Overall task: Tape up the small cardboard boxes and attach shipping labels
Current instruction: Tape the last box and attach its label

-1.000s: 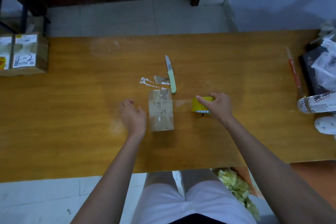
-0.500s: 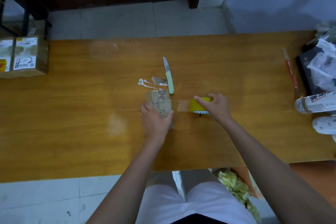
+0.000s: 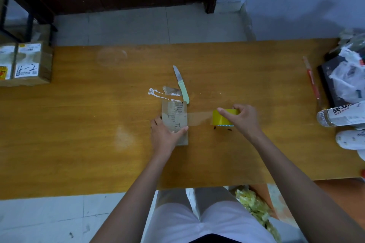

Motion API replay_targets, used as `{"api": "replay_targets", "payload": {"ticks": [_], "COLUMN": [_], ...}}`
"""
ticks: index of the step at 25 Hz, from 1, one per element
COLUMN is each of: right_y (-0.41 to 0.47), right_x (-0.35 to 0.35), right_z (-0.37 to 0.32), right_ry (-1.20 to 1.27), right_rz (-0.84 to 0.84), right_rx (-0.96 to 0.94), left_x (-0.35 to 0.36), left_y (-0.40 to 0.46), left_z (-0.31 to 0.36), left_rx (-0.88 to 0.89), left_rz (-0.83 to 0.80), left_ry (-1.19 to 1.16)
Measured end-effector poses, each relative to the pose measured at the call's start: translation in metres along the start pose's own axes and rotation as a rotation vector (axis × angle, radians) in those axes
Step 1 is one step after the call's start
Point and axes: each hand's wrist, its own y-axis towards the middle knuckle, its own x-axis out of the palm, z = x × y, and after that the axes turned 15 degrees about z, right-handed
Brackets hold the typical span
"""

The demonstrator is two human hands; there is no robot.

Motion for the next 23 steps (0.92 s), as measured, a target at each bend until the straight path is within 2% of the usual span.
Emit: {"api": "replay_targets", "payload": {"ticks": [4, 8, 10, 12, 15, 18, 20, 23], "right_y": [-0.01, -0.015, -0.014, -0.013, -0.008, 0.0, 0.004, 0.006], "right_x": [0.006, 0.006, 0.003, 0.002, -0.002, -0.009, -0.013, -0.014], "right_z": [0.006, 0.005, 0.001, -0.001, 0.002, 0.003, -0.002, -0.021], "right_ry": [0.008, 0.041, 0.032, 0.05, 0.123, 0.035, -0.04, 0.002], "right_rz": [-0.031, -0.033, -0.036, -0.045, -0.106, -0.281, -0.369, -0.354], "right_rx": [0.062, 0.042, 0.022, 0.041, 0.059, 0.071, -0.029, -0.215], "left_x": [-0.005, -0.005, 0.001, 0.009, 0.017, 0.013, 0.004, -0.023], "left_y": [-0.003, -0.009, -0.015, -0.023, -0.029, -0.025, -0.016, 0.003], "left_z": [-0.007, 0.003, 0.014, 0.019, 0.017, 0.013, 0.009, 0.011], "left_rx": [-0.042, 0.094, 0.144, 0.122, 0.11, 0.051, -0.008, -0.061], "left_rz": [0.003, 0.158, 0.133, 0.075, 0.111, 0.121, 0.098, 0.128], "left_ry": [0.079, 0.148, 0.167, 0.225, 0.256, 0.206, 0.088, -0.103]}}
